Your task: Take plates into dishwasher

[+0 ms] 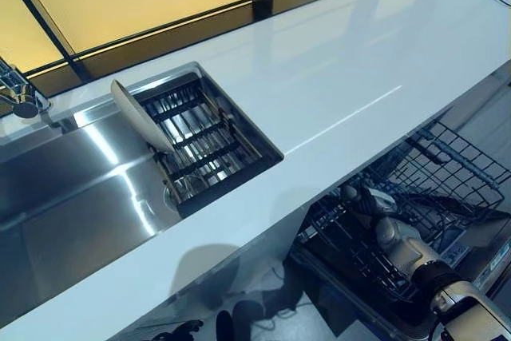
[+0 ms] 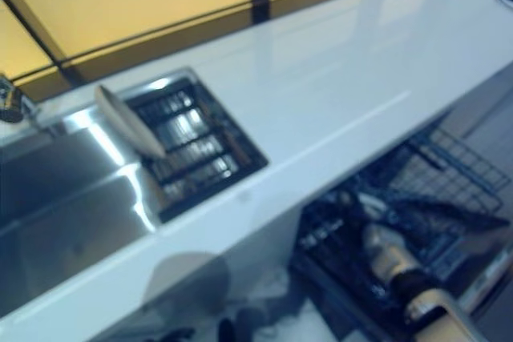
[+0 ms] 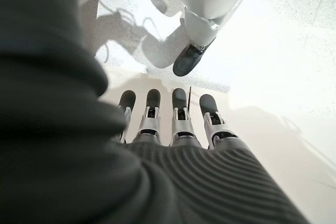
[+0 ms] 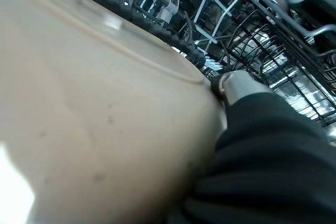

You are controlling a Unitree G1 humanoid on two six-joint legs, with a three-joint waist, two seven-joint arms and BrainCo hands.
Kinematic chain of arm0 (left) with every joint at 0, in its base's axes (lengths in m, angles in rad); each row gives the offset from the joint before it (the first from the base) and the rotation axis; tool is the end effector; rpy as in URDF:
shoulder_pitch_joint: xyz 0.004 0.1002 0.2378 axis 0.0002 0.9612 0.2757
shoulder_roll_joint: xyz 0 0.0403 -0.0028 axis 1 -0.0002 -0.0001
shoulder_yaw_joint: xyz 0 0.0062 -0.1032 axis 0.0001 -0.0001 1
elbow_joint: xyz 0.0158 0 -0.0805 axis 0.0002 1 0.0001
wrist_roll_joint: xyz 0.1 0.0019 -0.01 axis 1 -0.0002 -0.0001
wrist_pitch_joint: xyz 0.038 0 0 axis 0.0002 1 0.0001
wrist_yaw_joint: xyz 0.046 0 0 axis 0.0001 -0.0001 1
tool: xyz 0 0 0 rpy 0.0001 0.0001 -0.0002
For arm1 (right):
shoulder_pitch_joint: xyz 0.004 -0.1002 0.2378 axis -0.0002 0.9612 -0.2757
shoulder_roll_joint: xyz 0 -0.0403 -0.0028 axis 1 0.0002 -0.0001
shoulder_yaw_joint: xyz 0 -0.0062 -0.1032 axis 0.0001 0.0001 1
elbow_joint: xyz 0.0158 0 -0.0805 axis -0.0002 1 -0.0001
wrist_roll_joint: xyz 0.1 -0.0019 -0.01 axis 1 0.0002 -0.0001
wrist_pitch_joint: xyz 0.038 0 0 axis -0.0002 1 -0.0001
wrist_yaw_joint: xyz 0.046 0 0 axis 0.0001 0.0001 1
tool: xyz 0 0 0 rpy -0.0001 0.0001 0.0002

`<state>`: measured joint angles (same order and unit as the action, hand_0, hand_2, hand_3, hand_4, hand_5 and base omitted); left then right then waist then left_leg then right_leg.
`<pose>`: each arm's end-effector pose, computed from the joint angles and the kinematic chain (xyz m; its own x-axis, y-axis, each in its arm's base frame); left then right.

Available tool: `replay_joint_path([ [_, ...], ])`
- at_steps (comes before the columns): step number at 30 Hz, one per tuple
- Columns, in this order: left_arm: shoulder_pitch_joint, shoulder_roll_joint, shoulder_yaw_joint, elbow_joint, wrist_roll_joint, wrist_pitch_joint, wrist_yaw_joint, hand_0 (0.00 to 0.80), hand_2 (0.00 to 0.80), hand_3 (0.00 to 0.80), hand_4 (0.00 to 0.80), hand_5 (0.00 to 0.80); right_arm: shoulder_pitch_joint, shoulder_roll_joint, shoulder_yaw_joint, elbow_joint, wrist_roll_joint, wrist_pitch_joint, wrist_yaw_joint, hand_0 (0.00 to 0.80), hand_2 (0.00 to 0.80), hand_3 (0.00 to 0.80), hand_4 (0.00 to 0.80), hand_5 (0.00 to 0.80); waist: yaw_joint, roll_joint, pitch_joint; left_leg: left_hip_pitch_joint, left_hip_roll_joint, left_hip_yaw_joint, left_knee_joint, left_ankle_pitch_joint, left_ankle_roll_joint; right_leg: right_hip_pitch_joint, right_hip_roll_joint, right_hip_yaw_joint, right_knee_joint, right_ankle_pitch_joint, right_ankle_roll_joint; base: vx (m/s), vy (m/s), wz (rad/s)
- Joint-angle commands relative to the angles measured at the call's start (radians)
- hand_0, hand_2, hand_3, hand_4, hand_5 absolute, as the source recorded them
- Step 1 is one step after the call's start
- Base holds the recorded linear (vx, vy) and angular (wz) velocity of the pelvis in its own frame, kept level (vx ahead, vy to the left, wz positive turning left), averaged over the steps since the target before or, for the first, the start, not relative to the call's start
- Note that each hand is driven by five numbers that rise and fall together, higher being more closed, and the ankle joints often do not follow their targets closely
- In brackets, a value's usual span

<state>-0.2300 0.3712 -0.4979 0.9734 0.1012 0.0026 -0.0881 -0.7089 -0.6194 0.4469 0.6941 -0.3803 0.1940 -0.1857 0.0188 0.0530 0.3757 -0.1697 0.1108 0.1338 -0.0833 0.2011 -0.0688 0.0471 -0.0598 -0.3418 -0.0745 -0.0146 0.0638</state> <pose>0.1814 0.2136 -0.0690 0.6261 -0.0496 -0.7782 0.5612 0.7216 0.4055 0.3184 -0.2355 0.1077 0.9847 -0.1738 -0.0085 0.0500 0.3298 -0.9427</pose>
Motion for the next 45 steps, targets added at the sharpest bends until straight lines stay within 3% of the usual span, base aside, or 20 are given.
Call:
replay_joint_path([
  [1, -0.064, -0.020, -0.039, 0.030, -0.007, -0.022, 0.001, 0.000, 0.000, 0.000, 0.000, 0.000, -0.011, 0.009, 0.055, 0.091, 0.007, 0.014, -0.005, 0.800, 0.800, 0.800, 0.800, 0.800, 0.042, 0.002, 0.011, 0.019, -0.042, -0.006, -0.004, -0.095, -0.004, -0.152, -0.032, 0.018, 0.126, 0.005, 0.005, 0.000, 0.000, 0.00],
  [39, -0.078, -0.014, -0.028, 0.036, 0.002, -0.011, -0.001, 0.000, 0.000, 0.000, 0.000, 0.000, 0.008, 0.040, 0.058, 0.172, -0.035, 0.016, 0.051, 0.797, 0.797, 0.797, 0.797, 0.797, 0.052, -0.019, 0.003, 0.029, -0.039, -0.013, -0.004, -0.092, 0.002, -0.138, -0.024, 0.008, 0.121, 0.013, 0.008, 0.000, -0.001, 0.01],
  [40, -0.078, -0.015, -0.029, 0.038, 0.002, -0.009, 0.000, 0.000, 0.000, 0.000, 0.000, 0.000, 0.010, 0.044, 0.058, 0.174, -0.037, 0.015, 0.047, 0.524, 0.524, 0.524, 0.524, 0.524, 0.053, -0.021, 0.000, 0.030, -0.039, -0.012, -0.004, -0.092, 0.002, -0.136, -0.024, 0.008, 0.120, 0.013, 0.008, 0.000, 0.000, 0.00],
  [42, -0.077, -0.016, -0.029, 0.039, 0.003, -0.010, 0.000, 0.000, 0.000, 0.000, 0.000, 0.000, 0.012, 0.048, 0.058, 0.174, -0.037, 0.016, 0.042, 0.380, 0.380, 0.380, 0.380, 0.380, 0.053, -0.022, -0.001, 0.031, -0.039, -0.012, -0.004, -0.092, 0.003, -0.134, -0.024, 0.008, 0.120, 0.013, 0.008, 0.000, 0.000, 0.00],
  [45, -0.077, -0.015, -0.027, 0.039, 0.005, -0.009, -0.002, 0.000, 0.000, 0.000, 0.000, 0.000, 0.014, 0.048, 0.054, 0.167, -0.039, 0.019, 0.047, 0.427, 0.427, 0.427, 0.427, 0.427, 0.053, -0.024, -0.004, 0.035, -0.039, -0.012, -0.004, -0.093, 0.003, -0.131, -0.023, 0.008, 0.120, 0.013, 0.008, 0.000, 0.000, 0.00],
])
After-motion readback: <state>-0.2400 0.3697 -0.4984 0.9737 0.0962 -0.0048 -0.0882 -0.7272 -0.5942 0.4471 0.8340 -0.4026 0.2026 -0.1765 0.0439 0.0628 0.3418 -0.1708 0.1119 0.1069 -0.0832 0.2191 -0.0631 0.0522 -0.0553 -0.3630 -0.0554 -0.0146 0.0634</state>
